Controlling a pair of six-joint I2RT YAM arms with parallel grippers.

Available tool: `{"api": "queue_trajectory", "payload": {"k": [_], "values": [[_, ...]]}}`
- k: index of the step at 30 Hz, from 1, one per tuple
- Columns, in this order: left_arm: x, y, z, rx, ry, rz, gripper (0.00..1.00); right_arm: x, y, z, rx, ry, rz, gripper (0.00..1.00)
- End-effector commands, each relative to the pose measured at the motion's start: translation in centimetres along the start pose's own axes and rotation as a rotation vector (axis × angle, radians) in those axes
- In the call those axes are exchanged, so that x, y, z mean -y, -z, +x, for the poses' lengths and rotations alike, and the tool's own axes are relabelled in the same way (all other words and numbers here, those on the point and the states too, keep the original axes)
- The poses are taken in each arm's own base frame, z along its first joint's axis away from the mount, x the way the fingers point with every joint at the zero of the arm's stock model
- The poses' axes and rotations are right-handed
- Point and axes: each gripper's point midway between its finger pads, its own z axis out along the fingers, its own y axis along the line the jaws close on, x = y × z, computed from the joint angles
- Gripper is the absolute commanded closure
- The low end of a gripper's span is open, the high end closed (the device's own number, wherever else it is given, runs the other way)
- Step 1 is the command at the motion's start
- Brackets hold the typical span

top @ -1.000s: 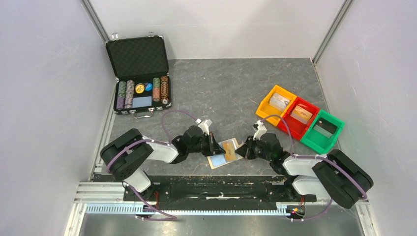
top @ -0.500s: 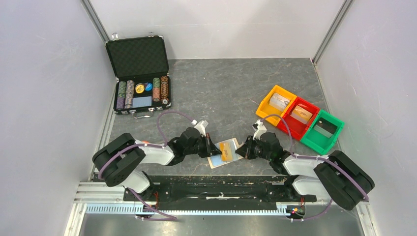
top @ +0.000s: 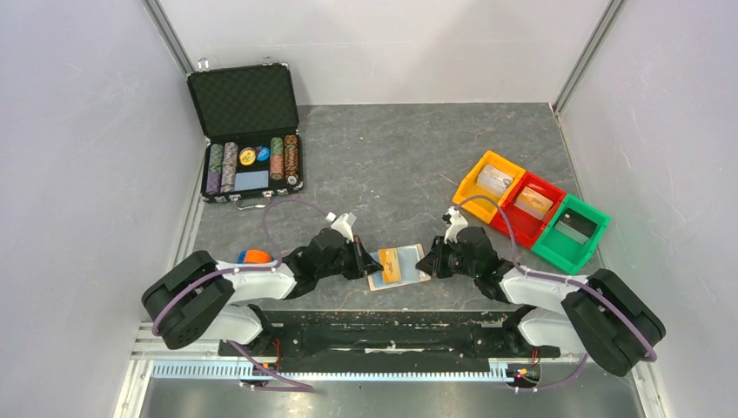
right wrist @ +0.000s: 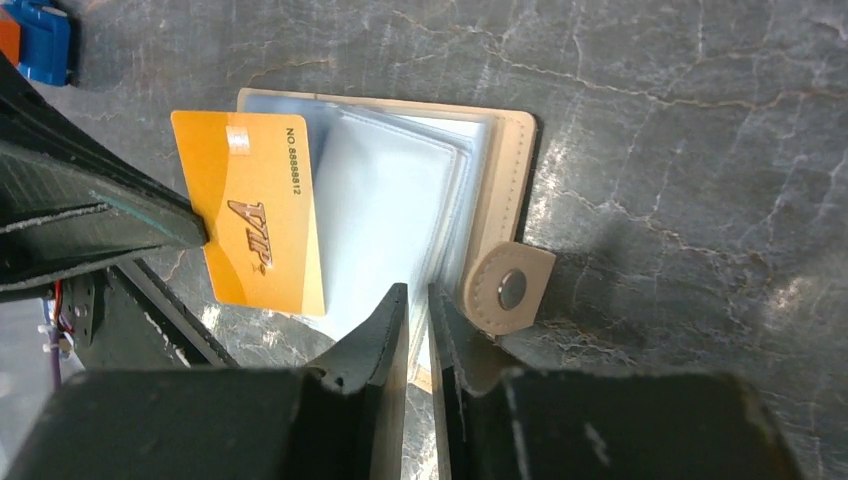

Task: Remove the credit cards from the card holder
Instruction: Remove the credit card from the card holder.

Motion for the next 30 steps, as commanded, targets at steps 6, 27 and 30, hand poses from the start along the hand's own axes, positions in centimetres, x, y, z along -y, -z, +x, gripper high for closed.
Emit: {"api": "queue_trajectory", "payload": {"k": [6, 27, 30], "values": [[0.4, 1.8, -2.2, 0.119, -0.033, 0.002, 0.98, -5.6, 1.7, -3.2, 0.086, 0.174, -0.251, 0.71], [7.3, 7.1, -4.4, 0.238, -0.002, 0.293, 0.98, -12.5, 4.4, -3.9, 0.152, 0.092, -0.681, 0.42], [7.9, 7.3, -4.4, 0.238, 0.001, 0.325, 0.98, -12.9, 4.5, -3.8, 0.143, 0.075, -0.712, 0.39]]}}
